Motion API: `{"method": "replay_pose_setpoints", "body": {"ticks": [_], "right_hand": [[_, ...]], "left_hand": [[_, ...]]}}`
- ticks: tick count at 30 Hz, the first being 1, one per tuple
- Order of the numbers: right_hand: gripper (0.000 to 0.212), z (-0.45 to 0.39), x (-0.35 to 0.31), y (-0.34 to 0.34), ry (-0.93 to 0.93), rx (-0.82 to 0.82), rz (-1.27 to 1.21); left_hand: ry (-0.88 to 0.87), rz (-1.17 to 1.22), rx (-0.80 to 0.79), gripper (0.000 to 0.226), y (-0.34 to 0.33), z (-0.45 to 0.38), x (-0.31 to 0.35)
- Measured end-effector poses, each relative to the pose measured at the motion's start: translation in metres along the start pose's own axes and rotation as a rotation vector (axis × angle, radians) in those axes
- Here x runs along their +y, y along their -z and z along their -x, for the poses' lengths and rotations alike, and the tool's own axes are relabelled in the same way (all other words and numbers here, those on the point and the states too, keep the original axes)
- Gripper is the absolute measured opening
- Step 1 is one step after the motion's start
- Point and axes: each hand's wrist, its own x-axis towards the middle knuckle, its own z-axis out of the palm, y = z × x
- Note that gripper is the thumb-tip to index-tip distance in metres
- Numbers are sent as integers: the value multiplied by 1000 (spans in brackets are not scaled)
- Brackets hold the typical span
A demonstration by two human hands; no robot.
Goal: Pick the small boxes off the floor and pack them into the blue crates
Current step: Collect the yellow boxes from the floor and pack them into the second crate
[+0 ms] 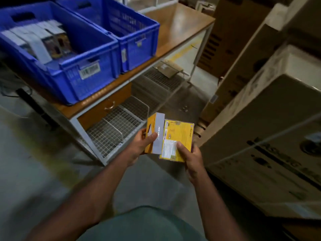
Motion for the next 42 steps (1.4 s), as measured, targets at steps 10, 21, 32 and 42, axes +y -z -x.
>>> {"method": "replay_pose_setpoints", "body": {"ticks": [10, 21, 32, 42], "right_hand": [[45, -169, -92, -63, 452, -129, 340], [51, -337, -253, -94, 613, -317, 257], [58, -422, -396, -219, 892, -548, 476], [90, -510, -372, -386, 854, -932, 763]], "left_hand": [[-235, -164, 85, 91, 7, -163, 76], [-530, -184, 253, 101, -35, -305, 242], [-725, -521, 542, 116, 71, -365, 379], [-297, -728, 882, 111, 212, -398, 401]]}}
